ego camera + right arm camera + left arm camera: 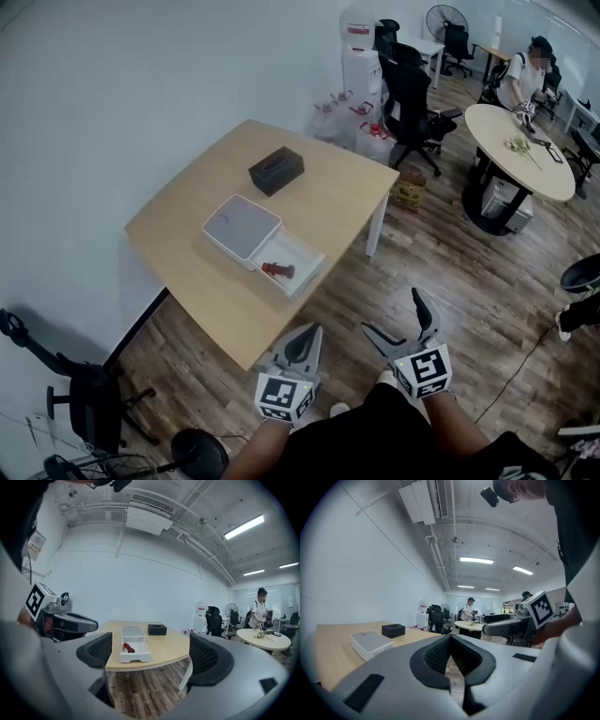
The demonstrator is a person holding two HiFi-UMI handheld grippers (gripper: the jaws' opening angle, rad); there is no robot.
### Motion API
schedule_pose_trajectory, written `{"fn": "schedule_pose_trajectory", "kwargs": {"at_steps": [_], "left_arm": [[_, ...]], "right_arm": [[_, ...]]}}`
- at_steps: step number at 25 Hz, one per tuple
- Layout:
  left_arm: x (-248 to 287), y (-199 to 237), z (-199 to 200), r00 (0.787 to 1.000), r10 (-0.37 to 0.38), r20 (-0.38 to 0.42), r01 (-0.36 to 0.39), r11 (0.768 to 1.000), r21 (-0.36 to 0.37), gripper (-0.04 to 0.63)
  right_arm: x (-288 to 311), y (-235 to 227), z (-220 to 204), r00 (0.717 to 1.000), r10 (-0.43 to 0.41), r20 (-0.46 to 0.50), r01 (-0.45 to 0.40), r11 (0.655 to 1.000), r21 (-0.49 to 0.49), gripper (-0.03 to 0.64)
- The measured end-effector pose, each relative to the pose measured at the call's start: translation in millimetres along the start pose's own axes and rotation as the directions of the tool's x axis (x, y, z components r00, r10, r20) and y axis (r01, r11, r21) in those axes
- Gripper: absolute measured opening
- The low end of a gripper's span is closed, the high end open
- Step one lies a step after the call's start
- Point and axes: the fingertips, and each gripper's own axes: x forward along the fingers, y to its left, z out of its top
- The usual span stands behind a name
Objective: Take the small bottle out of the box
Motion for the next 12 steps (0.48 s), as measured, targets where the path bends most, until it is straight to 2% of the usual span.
{"fn": "schedule_pose_trajectory", "kwargs": {"at_steps": [4,9,12], "left_arm": [[4,25,-6,0.999,0.034,-0.015,-0.034,0.999,-0.020,0.009],[17,46,-8,0.997,0.079,-0.020,-0.079,0.996,-0.034,0.009],[31,61,-4,0.992,0.122,-0.018,-0.123,0.992,-0.043,0.009]], "right_arm": [[29,0,1,1.000,0.026,-0.017,-0.026,0.999,-0.024,0.505],[68,3,-2,0.994,0.098,-0.046,-0.100,0.994,-0.044,0.505],[94,-6,0,0.988,0.144,-0.047,-0.144,0.990,-0.006,0.505]]}}
